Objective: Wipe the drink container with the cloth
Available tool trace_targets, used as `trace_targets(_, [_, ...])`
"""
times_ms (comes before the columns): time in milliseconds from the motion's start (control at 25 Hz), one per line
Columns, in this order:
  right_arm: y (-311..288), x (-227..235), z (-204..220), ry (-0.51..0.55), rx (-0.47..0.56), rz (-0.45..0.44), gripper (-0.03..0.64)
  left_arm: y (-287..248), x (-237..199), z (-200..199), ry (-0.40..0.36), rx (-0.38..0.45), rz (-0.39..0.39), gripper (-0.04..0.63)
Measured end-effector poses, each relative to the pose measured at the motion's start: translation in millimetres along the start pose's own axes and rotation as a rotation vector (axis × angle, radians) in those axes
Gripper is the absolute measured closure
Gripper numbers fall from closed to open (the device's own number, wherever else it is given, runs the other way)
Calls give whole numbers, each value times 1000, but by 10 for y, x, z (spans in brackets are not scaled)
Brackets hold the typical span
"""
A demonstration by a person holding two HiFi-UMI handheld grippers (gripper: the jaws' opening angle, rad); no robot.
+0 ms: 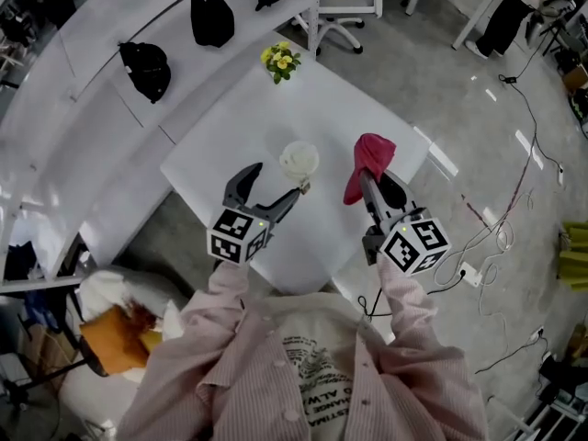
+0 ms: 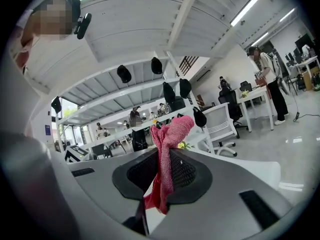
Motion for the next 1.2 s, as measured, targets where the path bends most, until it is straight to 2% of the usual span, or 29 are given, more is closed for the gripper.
trace_targets(280, [-283, 117, 80, 20, -46, -58, 572, -320, -64, 170, -11, -61, 30, 222])
trace_targets(600, [-631, 142, 94, 83, -63, -79, 572, -584, -110, 285, -5, -88, 107, 218])
trace_targets(840, [-846, 36, 150, 207, -103, -126, 572, -655, -80, 333, 22, -85, 147, 219])
trace_targets(1200, [-1163, -172, 214, 477, -182, -210, 572, -685, -71, 334, 35, -85, 172, 219])
Point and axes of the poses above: the fingertips, and each gripper's own axes: y backward along the fingers, x to its right, z out of its underside, the point moved 1 cm from there along y, backward along the fingers, and after that the axes turned 10 degrees about x, right-handed, at the moved point
